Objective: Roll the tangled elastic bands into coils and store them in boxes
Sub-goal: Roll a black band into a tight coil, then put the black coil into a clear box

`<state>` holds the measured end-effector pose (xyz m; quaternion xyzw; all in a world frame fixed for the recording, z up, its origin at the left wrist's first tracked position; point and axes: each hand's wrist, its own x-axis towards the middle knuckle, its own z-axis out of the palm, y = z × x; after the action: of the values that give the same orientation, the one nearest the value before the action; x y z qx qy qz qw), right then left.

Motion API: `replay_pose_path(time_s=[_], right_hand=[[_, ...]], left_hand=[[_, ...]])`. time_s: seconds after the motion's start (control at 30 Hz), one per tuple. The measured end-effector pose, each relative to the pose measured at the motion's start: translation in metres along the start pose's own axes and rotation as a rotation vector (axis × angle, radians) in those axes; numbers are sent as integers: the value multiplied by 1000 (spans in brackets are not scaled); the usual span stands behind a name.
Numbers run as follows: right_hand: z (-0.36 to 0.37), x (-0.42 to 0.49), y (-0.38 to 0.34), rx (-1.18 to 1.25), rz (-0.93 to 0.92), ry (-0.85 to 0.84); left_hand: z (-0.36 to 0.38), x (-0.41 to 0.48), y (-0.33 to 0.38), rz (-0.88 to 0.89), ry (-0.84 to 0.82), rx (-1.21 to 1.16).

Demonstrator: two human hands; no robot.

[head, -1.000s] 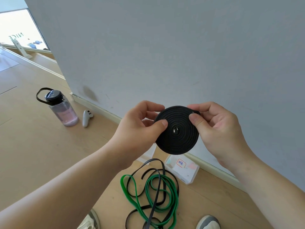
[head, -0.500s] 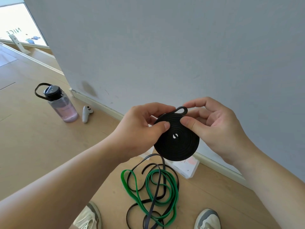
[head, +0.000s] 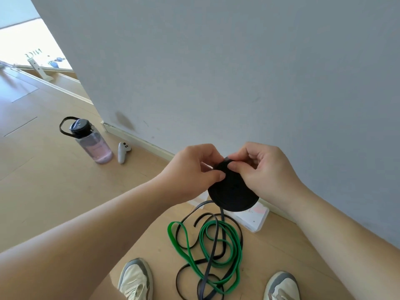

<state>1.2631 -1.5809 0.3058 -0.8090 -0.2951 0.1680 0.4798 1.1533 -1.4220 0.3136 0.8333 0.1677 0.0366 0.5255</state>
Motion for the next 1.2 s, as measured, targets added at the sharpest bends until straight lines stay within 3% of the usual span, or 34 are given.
replay_pose_path(time_s=[0.23, 0.33, 0.47, 0.63, 0.8, 1.07, 1.2], right_hand=[[25, 13, 6, -30, -55, 12], [43, 33, 11, -163, -74, -87], [77, 64, 26, -190, 33, -275], [132, 93, 81, -362, 117, -391], [181, 122, 148, -680, 124, -545], [224, 142, 231, -913, 46, -590], [230, 138, 255, -925, 5, -516]], left_hand=[[-19, 11, -19, -48, -48, -141], [-24, 18, -47, -126, -15, -208], [-22, 26, -100, -225, 44, -166], [-8, 31, -189, -480, 246, -192], [13, 46, -264, -657, 414, -263], [41, 63, -325, -754, 572, -401], [44, 60, -338, -773, 599, -454]])
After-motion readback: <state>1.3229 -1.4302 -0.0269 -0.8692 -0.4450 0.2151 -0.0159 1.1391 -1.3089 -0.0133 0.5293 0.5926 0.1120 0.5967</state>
